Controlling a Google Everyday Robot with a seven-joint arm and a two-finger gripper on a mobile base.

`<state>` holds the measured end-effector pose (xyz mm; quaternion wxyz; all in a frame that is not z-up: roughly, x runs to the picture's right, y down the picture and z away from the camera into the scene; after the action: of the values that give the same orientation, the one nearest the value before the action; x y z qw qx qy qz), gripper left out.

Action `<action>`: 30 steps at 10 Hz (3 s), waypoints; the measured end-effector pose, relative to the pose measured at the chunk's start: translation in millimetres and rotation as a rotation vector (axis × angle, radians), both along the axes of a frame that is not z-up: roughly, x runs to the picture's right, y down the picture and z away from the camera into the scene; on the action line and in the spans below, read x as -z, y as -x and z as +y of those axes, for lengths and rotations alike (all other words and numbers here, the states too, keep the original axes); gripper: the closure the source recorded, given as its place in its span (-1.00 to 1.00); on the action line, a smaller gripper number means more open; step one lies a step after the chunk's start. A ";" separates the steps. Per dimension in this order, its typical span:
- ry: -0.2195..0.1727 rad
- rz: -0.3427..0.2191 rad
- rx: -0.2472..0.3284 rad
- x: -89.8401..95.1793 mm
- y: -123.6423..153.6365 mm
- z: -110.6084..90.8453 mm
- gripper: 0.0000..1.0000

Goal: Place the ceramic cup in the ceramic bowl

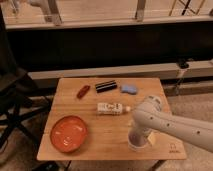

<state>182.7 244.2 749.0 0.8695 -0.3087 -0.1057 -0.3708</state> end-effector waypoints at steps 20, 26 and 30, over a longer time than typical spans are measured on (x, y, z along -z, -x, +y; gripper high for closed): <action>-0.010 -0.082 -0.050 33.5 -16.8 -44.0 -0.60; 0.002 -0.137 -0.071 56.1 -23.3 -45.4 -0.60; 0.019 -0.154 -0.079 57.1 -30.2 -30.0 -0.60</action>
<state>212.9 214.3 691.9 0.8699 -0.2830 -0.1876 -0.3578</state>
